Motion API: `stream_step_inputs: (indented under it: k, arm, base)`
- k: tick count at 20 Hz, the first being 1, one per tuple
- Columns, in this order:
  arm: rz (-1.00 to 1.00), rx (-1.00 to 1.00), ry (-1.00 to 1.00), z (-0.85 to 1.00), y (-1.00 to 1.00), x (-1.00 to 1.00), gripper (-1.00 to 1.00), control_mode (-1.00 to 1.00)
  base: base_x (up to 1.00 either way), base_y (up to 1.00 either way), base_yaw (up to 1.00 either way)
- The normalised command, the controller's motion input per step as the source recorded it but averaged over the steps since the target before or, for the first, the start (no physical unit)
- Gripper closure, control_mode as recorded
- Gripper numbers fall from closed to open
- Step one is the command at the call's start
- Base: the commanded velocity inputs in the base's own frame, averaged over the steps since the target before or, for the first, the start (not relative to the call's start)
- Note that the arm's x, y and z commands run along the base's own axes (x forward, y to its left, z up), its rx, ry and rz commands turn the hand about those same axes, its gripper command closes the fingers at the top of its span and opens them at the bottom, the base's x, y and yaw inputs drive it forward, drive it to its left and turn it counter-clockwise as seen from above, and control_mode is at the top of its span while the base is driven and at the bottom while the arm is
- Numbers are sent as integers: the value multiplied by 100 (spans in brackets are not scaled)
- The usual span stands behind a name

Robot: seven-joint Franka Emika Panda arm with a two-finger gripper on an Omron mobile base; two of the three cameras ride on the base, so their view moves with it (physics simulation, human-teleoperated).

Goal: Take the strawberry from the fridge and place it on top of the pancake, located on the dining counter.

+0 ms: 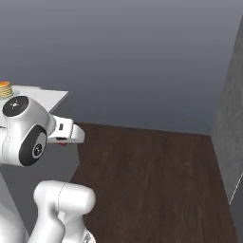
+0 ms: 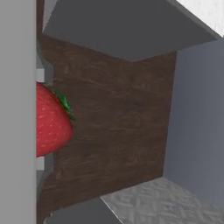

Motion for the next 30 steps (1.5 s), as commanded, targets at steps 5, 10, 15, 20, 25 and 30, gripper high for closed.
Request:
stream_step_inputs:
  k: [5, 10, 15, 20, 25, 30]
  arm:
    - [0, 0, 0, 0, 0, 0, 100, 100]
    - [0, 0, 0, 0, 0, 0, 100, 100]
    - [0, 0, 0, 0, 0, 0, 100, 100]
    - [0, 0, 0, 0, 0, 0, 100, 100]
    - [0, 0, 0, 0, 0, 0, 100, 100]
    - [0, 0, 0, 0, 0, 0, 100, 100]
  base:
    - [100, 38, -13]
    - [100, 24, 1]
    - [100, 1, 10]
    - [100, 0, 23]
    - [100, 0, 36]
    - [100, -1, 61]
